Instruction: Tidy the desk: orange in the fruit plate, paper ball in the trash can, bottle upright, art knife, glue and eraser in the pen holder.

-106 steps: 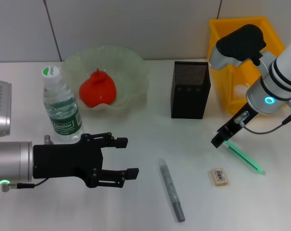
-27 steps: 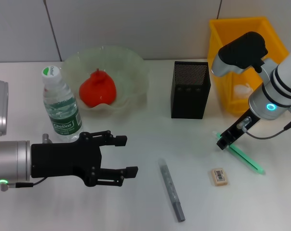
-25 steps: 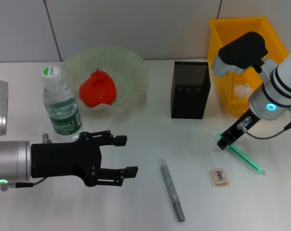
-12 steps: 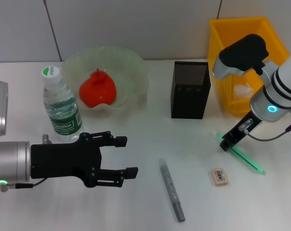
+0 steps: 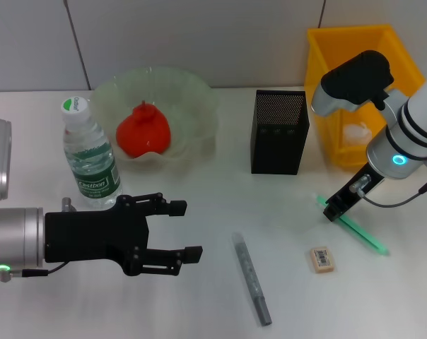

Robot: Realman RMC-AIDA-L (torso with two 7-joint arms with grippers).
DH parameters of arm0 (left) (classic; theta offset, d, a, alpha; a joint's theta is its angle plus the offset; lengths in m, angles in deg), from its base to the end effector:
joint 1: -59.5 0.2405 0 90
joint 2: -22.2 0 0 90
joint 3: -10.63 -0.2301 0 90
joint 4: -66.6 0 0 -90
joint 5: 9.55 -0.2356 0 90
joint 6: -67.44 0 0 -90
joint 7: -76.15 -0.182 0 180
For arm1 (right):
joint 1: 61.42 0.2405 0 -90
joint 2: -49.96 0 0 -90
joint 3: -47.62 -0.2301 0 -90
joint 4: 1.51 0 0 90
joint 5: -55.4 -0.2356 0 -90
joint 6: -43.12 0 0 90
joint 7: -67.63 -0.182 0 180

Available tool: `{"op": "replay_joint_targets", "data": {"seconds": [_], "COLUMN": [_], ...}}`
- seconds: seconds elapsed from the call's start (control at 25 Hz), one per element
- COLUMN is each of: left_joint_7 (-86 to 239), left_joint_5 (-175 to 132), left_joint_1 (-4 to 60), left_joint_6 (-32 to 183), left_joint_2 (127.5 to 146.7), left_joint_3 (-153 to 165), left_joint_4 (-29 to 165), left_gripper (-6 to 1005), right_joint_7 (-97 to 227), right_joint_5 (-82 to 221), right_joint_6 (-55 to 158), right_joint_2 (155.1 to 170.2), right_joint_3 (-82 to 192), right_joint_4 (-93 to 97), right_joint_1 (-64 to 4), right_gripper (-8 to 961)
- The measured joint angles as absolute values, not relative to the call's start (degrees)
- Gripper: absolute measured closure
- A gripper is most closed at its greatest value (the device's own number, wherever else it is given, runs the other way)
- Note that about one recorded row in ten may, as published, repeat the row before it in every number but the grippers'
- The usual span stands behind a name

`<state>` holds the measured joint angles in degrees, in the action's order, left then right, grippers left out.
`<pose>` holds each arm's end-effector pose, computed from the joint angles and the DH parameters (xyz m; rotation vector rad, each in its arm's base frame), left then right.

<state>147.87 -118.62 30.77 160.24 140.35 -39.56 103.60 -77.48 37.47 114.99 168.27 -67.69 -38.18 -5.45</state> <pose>-0.2288 0.3288 -0.0365 -2.8901 -0.3872 -0.7153 0.2186 0.4331 -0.0528 -2.4308 1.0657 -0.6442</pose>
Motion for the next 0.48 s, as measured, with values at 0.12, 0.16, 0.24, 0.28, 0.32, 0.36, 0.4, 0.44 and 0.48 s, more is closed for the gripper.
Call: {"op": "replay_joint_targets", "data": {"seconds": [0.12,0.16,0.24,0.28,0.32,0.36,0.4,0.44,0.48], "left_joint_7": [147.73,147.73,147.72,147.71,147.71,147.71,147.7,147.7,147.69], "left_joint_5": [-118.62,-118.61,-118.59,-118.57,-118.55,-118.55,-118.55,-118.54,-118.53], "left_joint_1": [30.88,30.91,30.93,30.94,30.94,30.94,30.94,30.94,30.95], "left_joint_6": [160.28,160.28,160.28,160.28,160.28,160.28,160.28,160.3,160.34], "left_joint_2": [140.32,140.32,140.32,140.31,140.29,140.29,140.27,140.23,140.22], "left_joint_3": [-39.49,-39.47,-39.47,-39.47,-39.47,-39.47,-39.47,-39.46,-39.46], "left_joint_4": [103.6,103.6,103.64,103.7,103.74,103.74,103.75,103.79,104.01], "left_gripper": [153,153,153,153,153,153,153,153,153], "right_joint_7": [-77.48,-77.48,-77.48,-77.48,-77.42,-77.42,-77.37,-77.28,-77.07], "right_joint_5": [37.35,37.35,37.09,36.98,36.66,36.66,36.4,35.7,33.95], "right_joint_6": [115.3,115.3,115.78,116.03,116.51,116.51,116.81,117.53,118.64], "right_joint_2": [168.3,168.3,168.31,168.32,168.32,168.32,168.33,168.34,168.34], "right_joint_3": [-67.69,-67.69,-67.9,-68.02,-68.1,-68.1,-68.12,-68.11,-67.95], "right_joint_4": [-38.25,-38.25,-38.69,-38.98,-39.7,-39.7,-40.16,-41.3,-43.54], "right_joint_1": [-5.35,-5.35,-5.23,-5.22,-5.25,-5.25,-5.29,-5.55,-6.24], "right_gripper": [738,746,761,769,777,785,792,800,800]}}
